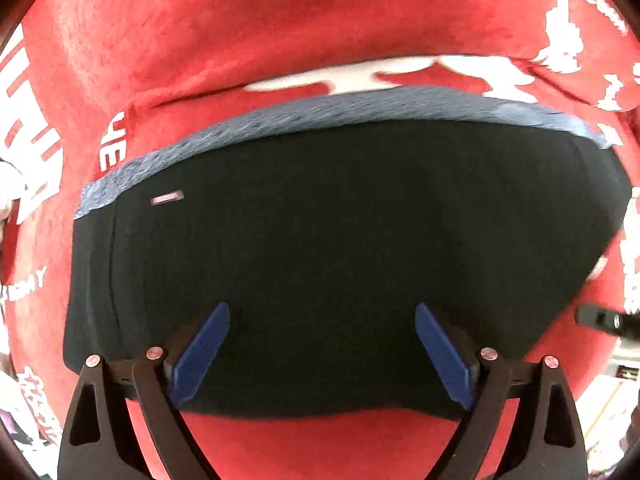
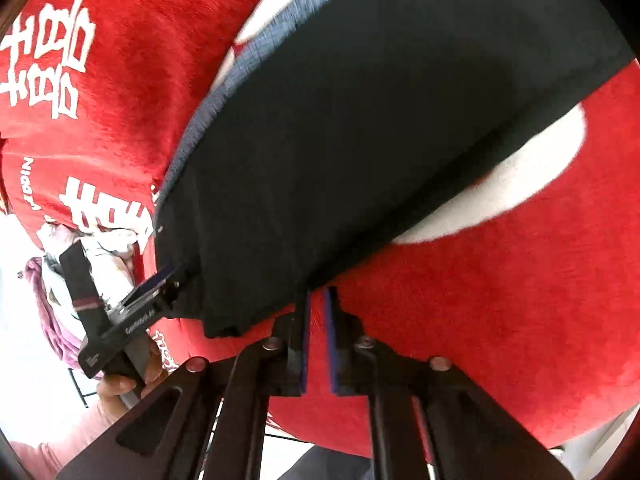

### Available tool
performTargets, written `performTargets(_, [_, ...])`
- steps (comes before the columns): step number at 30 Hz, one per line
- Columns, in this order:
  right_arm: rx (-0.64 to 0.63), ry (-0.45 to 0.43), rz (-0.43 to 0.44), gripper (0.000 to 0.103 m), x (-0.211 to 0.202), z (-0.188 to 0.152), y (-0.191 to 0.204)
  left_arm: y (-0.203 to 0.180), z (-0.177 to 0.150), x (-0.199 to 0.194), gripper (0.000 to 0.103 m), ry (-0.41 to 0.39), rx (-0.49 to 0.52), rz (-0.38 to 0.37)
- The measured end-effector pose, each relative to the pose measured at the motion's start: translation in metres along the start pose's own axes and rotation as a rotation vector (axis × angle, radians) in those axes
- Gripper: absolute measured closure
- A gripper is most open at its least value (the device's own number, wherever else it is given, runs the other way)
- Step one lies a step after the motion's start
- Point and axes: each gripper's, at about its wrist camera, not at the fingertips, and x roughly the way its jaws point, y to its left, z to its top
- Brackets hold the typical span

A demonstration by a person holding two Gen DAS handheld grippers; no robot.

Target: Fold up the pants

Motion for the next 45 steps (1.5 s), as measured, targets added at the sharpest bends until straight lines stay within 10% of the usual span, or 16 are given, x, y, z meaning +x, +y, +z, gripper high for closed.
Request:
performTargets(4, [0.005,-0.123,-0.035,0.051,-0.037,0.02,-0.008,-0.029,-0.003,-0.001,0.009,-0.001,0.006,-0.033])
performTargets(10, [-0.009,-0.133,-0.274,0.077,-0.035,0.054,-0.024,-0.05,-0.015,0.015,0.007,0.05,0.008,0.03])
performTargets(16, [-0.136,-0.108,-0.387,0.076,-0.026,0.042,-0.005,-0.052,-0.01,0.013,0.007,0.106,-0.025,0.053])
performTargets(26, [-0.036,-0.163,-0.339,0.073,-0.092,0.04,-0.054,-0.08,-0.002,-0.003,0.007,0.131,-0.003,0.095])
performTargets(45, [0.03,-0.333,-0.251,0.07,-0.232,0.11,-0.151,-0.28,0.07,-0.019,0.007,0.053,0.126,0.034])
